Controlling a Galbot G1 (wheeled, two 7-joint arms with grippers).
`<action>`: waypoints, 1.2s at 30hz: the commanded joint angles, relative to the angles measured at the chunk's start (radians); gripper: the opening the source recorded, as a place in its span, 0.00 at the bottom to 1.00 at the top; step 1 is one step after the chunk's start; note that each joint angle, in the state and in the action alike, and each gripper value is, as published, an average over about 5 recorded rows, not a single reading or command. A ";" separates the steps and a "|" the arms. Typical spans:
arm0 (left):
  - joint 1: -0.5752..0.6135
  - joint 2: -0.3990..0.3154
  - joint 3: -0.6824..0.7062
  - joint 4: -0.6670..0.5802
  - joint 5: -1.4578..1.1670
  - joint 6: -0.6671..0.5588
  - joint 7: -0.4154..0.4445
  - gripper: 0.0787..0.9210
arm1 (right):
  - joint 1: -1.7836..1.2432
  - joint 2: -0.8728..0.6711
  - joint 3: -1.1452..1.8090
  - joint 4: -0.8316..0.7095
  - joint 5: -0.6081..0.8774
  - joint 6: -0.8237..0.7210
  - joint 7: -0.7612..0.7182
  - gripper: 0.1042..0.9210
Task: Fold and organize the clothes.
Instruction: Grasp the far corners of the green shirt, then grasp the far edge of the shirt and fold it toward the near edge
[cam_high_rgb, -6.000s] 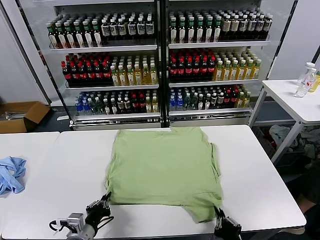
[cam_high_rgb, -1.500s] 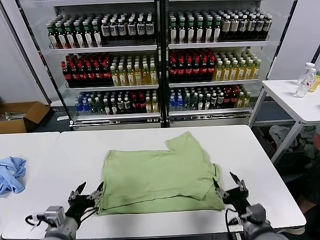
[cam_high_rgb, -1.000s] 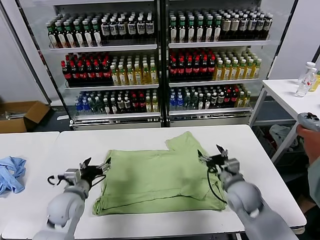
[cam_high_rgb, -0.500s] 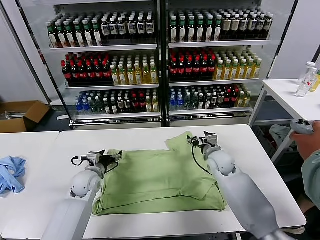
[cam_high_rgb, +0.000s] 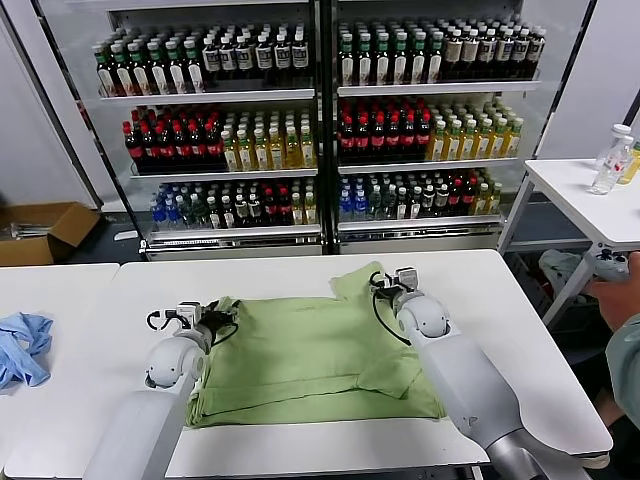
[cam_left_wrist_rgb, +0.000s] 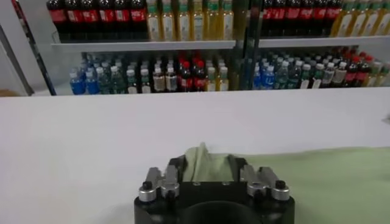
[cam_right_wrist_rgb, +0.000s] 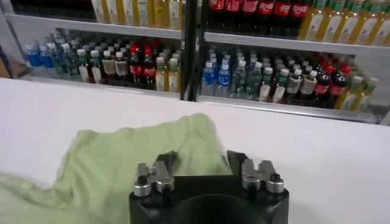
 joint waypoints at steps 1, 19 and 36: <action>0.031 -0.001 -0.004 -0.021 -0.077 0.007 0.015 0.38 | 0.015 0.017 -0.013 -0.041 0.028 0.019 -0.038 0.42; 0.187 0.042 -0.125 -0.336 -0.245 -0.013 0.019 0.01 | -0.172 -0.141 0.063 0.424 0.092 0.134 0.008 0.00; 0.440 0.058 -0.271 -0.559 -0.251 0.007 0.026 0.01 | -0.561 -0.276 0.266 0.805 0.104 0.130 0.032 0.00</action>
